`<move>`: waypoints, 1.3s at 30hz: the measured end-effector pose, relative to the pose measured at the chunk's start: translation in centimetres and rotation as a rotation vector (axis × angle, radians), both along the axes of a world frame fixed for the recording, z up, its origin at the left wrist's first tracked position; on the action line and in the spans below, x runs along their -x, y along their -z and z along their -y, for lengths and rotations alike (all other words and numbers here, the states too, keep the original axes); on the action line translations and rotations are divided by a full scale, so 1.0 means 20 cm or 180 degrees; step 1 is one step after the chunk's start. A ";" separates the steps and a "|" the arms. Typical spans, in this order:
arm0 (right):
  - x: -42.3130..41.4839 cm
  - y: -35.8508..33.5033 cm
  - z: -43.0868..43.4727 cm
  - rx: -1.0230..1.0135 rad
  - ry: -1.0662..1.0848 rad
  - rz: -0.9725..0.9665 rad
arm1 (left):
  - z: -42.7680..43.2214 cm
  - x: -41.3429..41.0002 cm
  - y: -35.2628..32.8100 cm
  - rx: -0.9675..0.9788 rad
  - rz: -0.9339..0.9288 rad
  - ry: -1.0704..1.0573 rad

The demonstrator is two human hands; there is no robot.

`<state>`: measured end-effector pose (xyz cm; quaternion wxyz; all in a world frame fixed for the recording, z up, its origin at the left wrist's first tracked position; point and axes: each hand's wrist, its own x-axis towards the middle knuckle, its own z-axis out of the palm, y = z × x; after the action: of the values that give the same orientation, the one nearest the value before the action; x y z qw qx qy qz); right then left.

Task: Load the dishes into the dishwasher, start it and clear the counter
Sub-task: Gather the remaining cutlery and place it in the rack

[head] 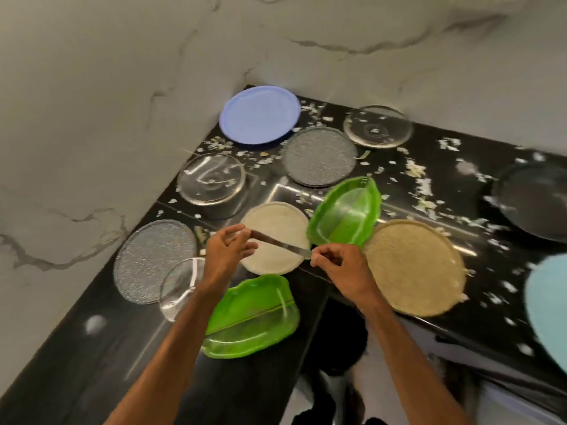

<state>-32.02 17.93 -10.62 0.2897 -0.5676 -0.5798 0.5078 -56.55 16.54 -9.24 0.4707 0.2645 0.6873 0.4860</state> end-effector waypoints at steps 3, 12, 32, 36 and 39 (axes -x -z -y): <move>-0.36 -0.06 0.15 0.0145 0.0066 0.0185 | 0.05 -0.28 -0.02 0.0005 0.0092 0.0507; -1.19 -0.13 0.79 0.0342 0.0290 0.1617 | 0.26 -1.34 -0.11 0.0011 -0.0246 0.1750; -3.13 0.61 2.91 0.2561 0.2929 0.2072 | 1.59 -3.58 0.36 0.0286 -0.2089 0.5876; -3.18 0.95 2.91 0.2785 0.2593 0.1962 | 1.65 -3.67 0.53 0.0439 -0.3232 0.6027; -3.21 1.06 2.78 0.2668 0.2331 0.2002 | 1.64 -3.69 0.61 0.0676 -0.3676 0.5968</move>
<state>32.20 -37.72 -31.75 0.0138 -0.9160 -0.1579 0.3687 17.25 -16.27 -21.50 0.2811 0.8256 0.3690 -0.3213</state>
